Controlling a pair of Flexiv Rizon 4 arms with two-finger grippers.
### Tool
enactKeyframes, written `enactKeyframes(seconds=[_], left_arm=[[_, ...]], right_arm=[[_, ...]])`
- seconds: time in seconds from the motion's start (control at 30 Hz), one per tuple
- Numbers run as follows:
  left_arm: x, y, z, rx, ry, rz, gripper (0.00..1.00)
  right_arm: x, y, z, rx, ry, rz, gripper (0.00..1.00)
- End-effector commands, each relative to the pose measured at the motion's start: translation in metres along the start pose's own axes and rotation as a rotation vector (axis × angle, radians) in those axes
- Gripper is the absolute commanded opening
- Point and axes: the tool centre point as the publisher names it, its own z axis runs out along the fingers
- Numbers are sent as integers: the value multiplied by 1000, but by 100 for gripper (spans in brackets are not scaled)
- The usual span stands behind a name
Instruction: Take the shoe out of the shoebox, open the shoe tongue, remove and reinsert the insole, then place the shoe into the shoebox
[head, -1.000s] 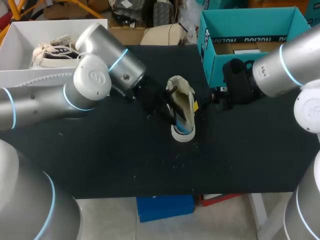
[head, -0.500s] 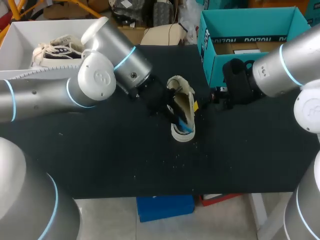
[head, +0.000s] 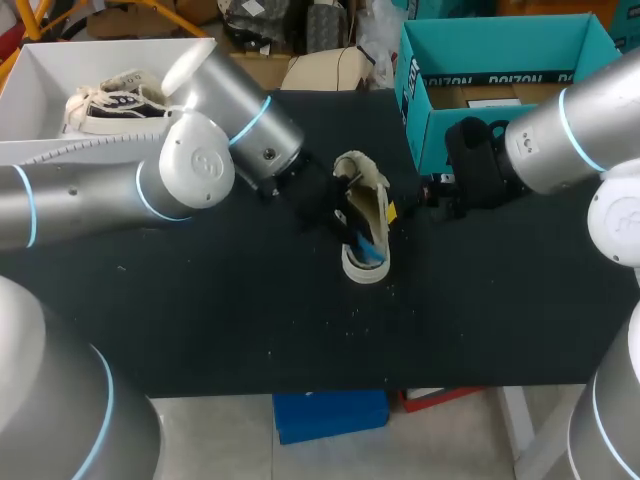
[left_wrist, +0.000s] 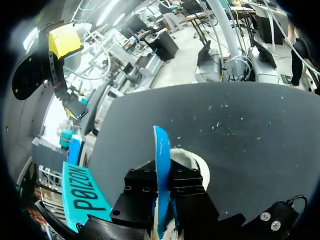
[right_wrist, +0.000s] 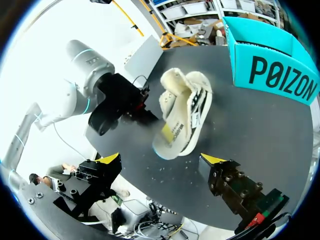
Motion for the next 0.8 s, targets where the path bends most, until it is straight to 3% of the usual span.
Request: enactKeyframes(seconds=[0.03,0.8], left_arm=[[1,8,3,-4,-11,3,0],[0,41,5,-75,29,2,0]], right_arm=[[1,0,0,1,-4,1,100],[1,0,0,1,-4,1,100]])
